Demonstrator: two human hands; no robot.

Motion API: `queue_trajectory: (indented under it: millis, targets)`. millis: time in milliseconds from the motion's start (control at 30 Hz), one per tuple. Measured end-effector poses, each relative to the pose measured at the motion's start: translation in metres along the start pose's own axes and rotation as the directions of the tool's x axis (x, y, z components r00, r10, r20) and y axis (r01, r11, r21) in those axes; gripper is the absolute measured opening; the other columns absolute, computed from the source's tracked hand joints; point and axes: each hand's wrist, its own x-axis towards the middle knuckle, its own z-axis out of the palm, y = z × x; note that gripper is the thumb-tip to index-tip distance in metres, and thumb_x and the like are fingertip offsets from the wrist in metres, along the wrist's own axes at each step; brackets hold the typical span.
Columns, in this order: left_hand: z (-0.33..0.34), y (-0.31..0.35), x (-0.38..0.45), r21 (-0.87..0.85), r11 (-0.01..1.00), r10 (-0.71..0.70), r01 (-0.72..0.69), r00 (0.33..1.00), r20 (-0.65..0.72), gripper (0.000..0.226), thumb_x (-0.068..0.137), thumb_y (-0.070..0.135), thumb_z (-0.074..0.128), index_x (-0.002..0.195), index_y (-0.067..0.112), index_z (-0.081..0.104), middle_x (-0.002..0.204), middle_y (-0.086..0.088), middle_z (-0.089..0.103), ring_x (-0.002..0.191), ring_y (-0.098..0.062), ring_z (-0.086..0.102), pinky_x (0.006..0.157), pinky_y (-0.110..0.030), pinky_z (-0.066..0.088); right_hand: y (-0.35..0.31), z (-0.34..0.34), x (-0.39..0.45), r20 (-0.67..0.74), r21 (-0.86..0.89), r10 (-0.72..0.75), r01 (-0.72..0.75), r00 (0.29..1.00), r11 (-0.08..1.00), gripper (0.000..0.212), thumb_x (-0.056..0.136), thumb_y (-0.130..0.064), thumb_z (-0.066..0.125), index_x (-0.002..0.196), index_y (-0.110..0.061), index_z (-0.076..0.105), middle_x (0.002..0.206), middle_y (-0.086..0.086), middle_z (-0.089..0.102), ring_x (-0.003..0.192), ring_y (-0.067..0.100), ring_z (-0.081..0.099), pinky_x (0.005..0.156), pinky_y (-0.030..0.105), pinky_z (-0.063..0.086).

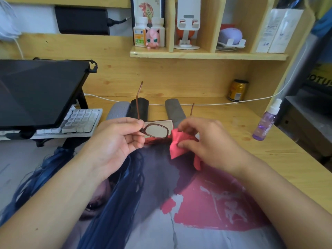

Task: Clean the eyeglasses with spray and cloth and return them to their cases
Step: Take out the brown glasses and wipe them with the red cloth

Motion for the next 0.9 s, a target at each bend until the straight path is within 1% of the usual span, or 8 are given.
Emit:
queue_trajectory:
  millis: [67,200,333,433,500,567,700,900]
  targets:
    - [0.000,-0.001,0.000,0.006,1.000,0.002,-0.002,1.000,0.016,0.008,0.091,-0.001,0.059,0.089,-0.001,0.067,0.069,-0.011,0.061,0.055,-0.016,0.055,0.052,-0.022,0.049,-0.004,-0.001,-0.003,0.009,-0.026,-0.011,0.012,1.000,1.000,0.036,0.083,-0.018,0.077,0.107,-0.033,0.055,0.089,-0.017,0.060,0.087,0.010,0.058,0.079,0.033,0.048]
    - [0.000,-0.002,0.000,-0.003,1.000,0.009,-0.009,1.000,0.005,0.007,0.090,-0.001,0.060,0.087,-0.001,0.067,0.066,-0.011,0.060,0.054,-0.017,0.056,0.051,-0.023,0.049,-0.003,0.001,-0.003,-0.019,-0.033,-0.140,0.139,0.990,0.990,0.022,0.087,-0.008,0.070,0.102,-0.024,0.071,0.098,-0.011,0.061,0.093,0.010,0.060,0.083,0.029,0.048]
    - [0.002,-0.002,-0.001,-0.023,0.999,0.024,-0.024,1.000,0.002,0.008,0.089,-0.001,0.061,0.084,0.000,0.067,0.065,-0.010,0.060,0.054,-0.017,0.055,0.053,-0.023,0.048,-0.011,0.012,-0.003,-0.001,0.146,0.020,-0.020,1.000,0.989,0.020,0.092,-0.008,0.066,0.097,-0.025,0.073,0.091,-0.012,0.071,0.089,0.008,0.063,0.081,0.022,0.046]
    - [0.003,-0.001,0.000,-0.024,0.999,0.040,-0.041,0.999,-0.004,0.010,0.089,-0.001,0.061,0.081,0.001,0.067,0.065,-0.009,0.060,0.053,-0.017,0.055,0.053,-0.023,0.049,-0.011,0.012,-0.001,-0.030,0.239,0.137,-0.126,0.990,0.963,0.014,0.091,-0.013,0.071,0.086,-0.026,0.074,0.073,-0.022,0.070,0.073,-0.002,0.065,0.069,0.022,0.047]
    - [0.001,0.000,0.001,-0.038,0.999,0.037,-0.037,0.999,-0.010,0.011,0.088,-0.001,0.062,0.079,0.002,0.067,0.065,-0.008,0.060,0.053,-0.016,0.055,0.052,-0.022,0.049,-0.009,0.009,-0.001,-0.058,0.194,0.140,-0.127,0.988,0.973,0.008,0.088,-0.020,0.075,0.082,-0.025,0.073,0.061,-0.023,0.065,0.063,-0.001,0.064,0.067,0.030,0.049]
    - [-0.001,0.003,0.001,-0.053,0.998,0.023,-0.023,1.000,-0.015,0.012,0.088,0.000,0.062,0.077,0.003,0.068,0.064,-0.007,0.061,0.053,-0.016,0.055,0.051,-0.022,0.048,-0.007,0.005,-0.002,-0.059,0.074,0.082,-0.077,0.995,0.994,0.006,0.085,-0.022,0.077,0.085,-0.026,0.072,0.069,-0.012,0.066,0.070,0.007,0.063,0.076,0.036,0.049]
    - [-0.008,0.008,0.004,-0.103,0.994,-0.031,0.028,0.999,-0.024,0.023,0.089,0.001,0.061,0.068,0.007,0.071,0.064,-0.005,0.059,0.054,-0.015,0.054,0.050,-0.020,0.049,0.000,-0.006,0.000,-0.011,0.036,0.038,-0.037,0.999,0.999,0.021,0.085,-0.012,0.075,0.091,-0.032,0.072,0.086,-0.002,0.062,0.083,0.011,0.060,0.080,0.027,0.045]
    - [-0.006,0.000,0.005,-0.166,0.976,-0.145,0.144,0.989,0.008,0.010,0.092,0.001,0.058,0.086,0.003,0.065,0.073,-0.009,0.056,0.055,-0.014,0.054,0.051,-0.021,0.049,0.001,0.000,-0.002,0.025,0.020,0.017,-0.017,1.000,1.000,0.016,0.083,-0.021,0.078,0.089,-0.033,0.070,0.085,-0.005,0.059,0.083,0.011,0.058,0.081,0.033,0.047]
